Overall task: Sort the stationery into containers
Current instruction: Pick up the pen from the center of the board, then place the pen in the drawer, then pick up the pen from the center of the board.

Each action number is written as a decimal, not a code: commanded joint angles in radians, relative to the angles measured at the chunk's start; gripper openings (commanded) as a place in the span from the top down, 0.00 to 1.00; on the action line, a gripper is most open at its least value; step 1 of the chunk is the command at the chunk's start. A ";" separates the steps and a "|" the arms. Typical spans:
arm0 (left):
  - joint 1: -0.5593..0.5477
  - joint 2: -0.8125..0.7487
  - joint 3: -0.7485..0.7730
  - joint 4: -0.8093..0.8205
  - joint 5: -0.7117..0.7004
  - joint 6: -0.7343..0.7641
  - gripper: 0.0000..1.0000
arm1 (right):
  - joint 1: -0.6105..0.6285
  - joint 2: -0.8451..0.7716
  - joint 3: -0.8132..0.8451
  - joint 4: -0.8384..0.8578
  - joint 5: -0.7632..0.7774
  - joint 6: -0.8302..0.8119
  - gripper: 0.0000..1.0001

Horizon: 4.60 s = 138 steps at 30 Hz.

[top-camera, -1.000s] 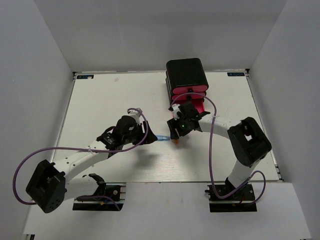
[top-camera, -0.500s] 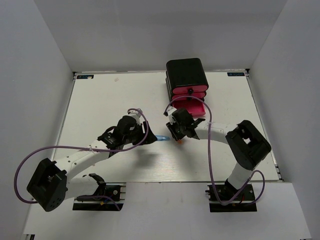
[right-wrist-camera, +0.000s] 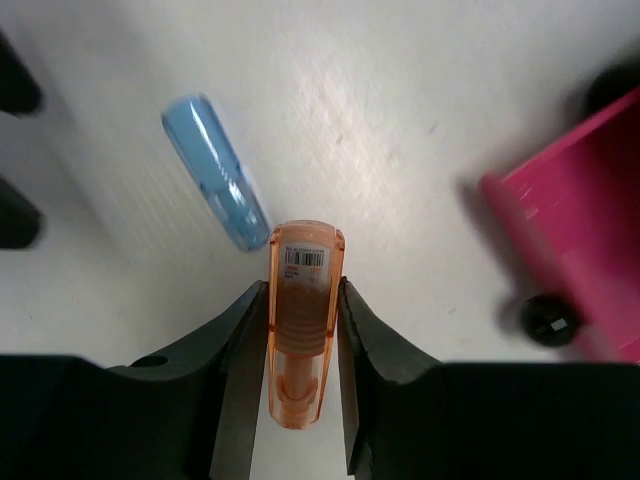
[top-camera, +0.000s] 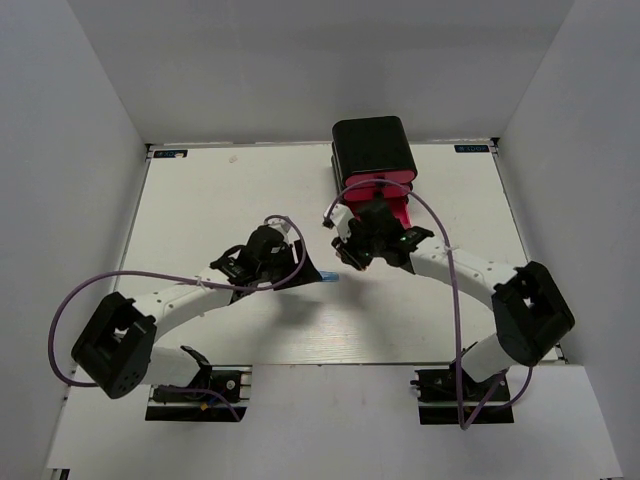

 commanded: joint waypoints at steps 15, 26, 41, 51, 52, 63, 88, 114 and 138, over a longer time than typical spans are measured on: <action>-0.013 0.171 0.203 -0.134 0.042 -0.290 0.25 | -0.234 0.030 0.170 0.097 -0.185 -0.695 0.80; -0.013 0.257 0.284 -0.235 0.054 -0.332 0.23 | -0.302 0.233 0.362 -0.036 -0.270 -0.927 0.70; -0.013 0.297 0.317 -0.244 0.064 -0.341 0.19 | -0.323 0.233 0.367 -0.110 -0.281 -0.897 0.53; -0.013 0.407 0.462 -0.430 0.014 -0.425 0.12 | -0.345 0.049 0.269 -0.075 -0.417 -0.688 0.53; -0.013 0.439 0.475 -0.465 0.014 -0.434 0.12 | -0.348 0.028 0.252 -0.053 -0.435 -0.662 0.53; -0.013 0.502 0.513 -0.490 -0.058 -0.574 0.12 | -0.371 -0.337 -0.029 0.073 -0.486 -0.460 0.52; -0.013 0.722 0.637 -0.651 -0.093 -0.708 0.56 | -0.385 -0.700 -0.250 0.047 -0.482 -0.280 0.52; 0.015 0.812 0.757 -0.848 -0.255 -0.588 0.24 | -0.388 -0.793 -0.282 0.016 -0.492 -0.234 0.52; -0.036 0.651 0.971 -0.414 -0.211 -0.229 1.00 | -0.388 -0.865 -0.360 0.119 -0.278 -0.054 0.93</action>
